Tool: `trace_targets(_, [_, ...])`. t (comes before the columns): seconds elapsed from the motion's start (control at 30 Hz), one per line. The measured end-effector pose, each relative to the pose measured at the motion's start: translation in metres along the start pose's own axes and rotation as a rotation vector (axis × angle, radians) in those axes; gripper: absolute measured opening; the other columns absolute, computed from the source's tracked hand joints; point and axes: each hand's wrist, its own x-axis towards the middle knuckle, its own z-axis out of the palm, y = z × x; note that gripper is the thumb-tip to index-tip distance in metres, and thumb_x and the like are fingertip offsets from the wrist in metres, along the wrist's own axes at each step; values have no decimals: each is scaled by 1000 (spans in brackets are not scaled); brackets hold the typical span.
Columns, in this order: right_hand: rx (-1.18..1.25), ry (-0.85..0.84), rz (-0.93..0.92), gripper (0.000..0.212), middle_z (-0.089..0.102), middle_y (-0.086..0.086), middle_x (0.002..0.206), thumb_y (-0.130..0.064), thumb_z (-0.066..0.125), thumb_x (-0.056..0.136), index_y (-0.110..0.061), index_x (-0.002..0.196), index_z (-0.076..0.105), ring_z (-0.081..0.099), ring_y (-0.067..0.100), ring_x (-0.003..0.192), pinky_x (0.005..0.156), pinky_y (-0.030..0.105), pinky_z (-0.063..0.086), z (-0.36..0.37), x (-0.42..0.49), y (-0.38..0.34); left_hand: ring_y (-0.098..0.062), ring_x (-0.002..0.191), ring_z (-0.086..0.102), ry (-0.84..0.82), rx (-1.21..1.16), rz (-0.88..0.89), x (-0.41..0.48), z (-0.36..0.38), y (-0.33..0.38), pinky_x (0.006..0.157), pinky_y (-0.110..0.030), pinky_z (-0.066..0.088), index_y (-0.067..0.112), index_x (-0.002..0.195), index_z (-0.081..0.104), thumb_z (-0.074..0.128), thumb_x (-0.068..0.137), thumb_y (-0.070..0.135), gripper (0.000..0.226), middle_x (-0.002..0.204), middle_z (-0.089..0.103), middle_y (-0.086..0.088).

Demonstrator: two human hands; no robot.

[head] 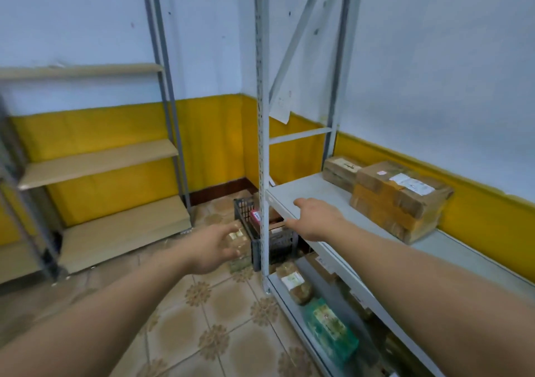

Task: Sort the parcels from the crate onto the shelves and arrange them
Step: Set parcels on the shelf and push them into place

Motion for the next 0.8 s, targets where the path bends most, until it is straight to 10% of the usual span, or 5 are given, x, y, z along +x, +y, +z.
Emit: trace_targets(0.8, [13, -168, -140, 65, 53, 9, 140, -58, 48, 95, -18, 146, 39, 53, 30, 122, 97, 42, 48, 54, 394, -122, -20, 135, 40, -165, -60, -134, 312, -43, -221, 105, -30, 35, 28, 151, 28, 55, 95, 43, 64, 154, 36, 0])
